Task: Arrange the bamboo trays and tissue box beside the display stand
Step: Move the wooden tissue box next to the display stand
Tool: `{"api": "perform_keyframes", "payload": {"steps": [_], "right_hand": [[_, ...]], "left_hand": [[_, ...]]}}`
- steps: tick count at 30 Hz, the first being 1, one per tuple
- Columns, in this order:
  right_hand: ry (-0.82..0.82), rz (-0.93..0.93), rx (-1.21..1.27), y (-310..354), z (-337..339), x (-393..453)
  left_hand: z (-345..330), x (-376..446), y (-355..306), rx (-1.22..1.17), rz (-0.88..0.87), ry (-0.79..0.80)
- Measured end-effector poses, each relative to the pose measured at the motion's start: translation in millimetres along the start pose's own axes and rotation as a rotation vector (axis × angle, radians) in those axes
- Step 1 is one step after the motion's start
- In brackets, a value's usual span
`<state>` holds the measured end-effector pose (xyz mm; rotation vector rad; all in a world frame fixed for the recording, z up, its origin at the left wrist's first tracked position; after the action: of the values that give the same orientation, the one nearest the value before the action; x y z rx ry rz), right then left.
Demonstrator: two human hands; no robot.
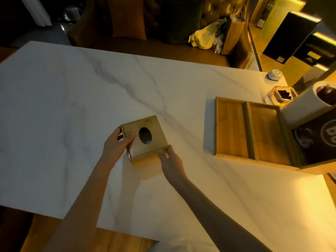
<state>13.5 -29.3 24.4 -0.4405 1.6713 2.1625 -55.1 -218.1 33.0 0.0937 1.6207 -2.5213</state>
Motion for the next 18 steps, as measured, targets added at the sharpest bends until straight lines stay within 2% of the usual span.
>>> {"api": "perform_keyframes", "payload": {"steps": [11, 18], "right_hand": [[-0.308, 0.189, -0.002, 4, 144, -34], [-0.51, 0.152, 0.028, -26, 235, -68]], "left_hand": [[-95, -31, -105, 0.072, -0.28, 0.063], [-183, -55, -157, 0.071, -0.407, 0.208]]}}
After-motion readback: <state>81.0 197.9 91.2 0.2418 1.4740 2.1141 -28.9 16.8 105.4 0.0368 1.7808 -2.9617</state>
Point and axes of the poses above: each hand's wrist, its own x-axis towards the middle knuckle, its own z-axis out of the back of the hand, y = z × x, the point moved 9 cm from there along x, towards the middle knuckle, and after that the axes turned 7 degrees about -z, right-handed, at the moved point
